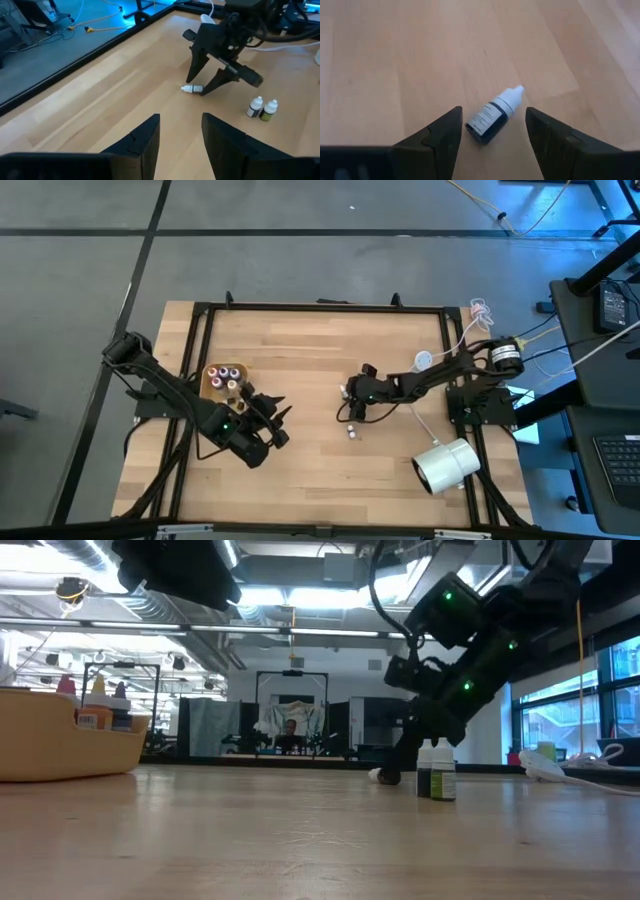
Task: Pick & Place food coloring
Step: Put the small purple food coloring bottle into the yellow bin
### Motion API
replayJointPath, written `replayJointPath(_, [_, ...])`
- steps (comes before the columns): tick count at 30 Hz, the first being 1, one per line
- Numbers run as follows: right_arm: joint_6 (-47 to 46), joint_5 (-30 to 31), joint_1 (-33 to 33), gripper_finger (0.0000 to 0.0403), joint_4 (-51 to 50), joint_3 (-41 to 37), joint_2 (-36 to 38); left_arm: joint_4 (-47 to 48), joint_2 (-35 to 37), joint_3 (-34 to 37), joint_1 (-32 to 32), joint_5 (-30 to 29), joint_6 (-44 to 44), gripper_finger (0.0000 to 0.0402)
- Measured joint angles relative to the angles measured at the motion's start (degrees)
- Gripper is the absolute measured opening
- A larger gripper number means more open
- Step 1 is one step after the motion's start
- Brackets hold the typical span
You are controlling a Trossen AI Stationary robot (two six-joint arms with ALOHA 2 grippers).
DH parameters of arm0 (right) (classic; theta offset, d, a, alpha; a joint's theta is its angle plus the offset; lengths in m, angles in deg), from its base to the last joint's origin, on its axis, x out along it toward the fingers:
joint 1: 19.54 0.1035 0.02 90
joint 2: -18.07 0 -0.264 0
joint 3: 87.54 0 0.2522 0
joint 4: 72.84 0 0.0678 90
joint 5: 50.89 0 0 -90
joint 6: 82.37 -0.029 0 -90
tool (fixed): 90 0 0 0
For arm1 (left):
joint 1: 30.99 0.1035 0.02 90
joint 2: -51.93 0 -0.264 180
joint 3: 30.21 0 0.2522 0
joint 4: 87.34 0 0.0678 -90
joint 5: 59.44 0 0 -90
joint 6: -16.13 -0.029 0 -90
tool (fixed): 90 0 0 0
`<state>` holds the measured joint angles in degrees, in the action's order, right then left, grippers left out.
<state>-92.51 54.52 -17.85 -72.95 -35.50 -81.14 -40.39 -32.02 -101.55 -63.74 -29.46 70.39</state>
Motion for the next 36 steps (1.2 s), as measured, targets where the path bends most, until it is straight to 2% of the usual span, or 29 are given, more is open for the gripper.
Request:
replayJointPath(7, [-0.2, -0.3, -1.4, 0.0203, 0.8, 0.1, -2.0, 0.0, 0.0, 0.0, 0.0, 0.1, 0.0, 0.0141])
replayJointPath(18, [1.9, 0.0, -1.4, 0.0073, 0.7, 0.1, -2.2, 0.0, 0.0, 0.0, 0.0, 1.4, -3.2, 0.0141])
replayJointPath(24, [5.0, 0.2, -1.0, 0.0072, 2.3, -0.1, -2.0, 0.0, 0.0, 0.0, 0.0, 1.7, -3.1, 0.0141])
replayJointPath(27, [7.6, 0.7, 0.3, 0.0072, 3.3, 0.7, -1.1, 0.0, 0.0, 0.0, 0.0, 3.8, -3.0, 0.0149])
replayJointPath(36, [19.5, 0.0, 6.4, 0.0072, 3.7, 10.3, -0.4, -6.9, -2.5, 0.0, 0.4, 6.7, -9.0, 0.0218])
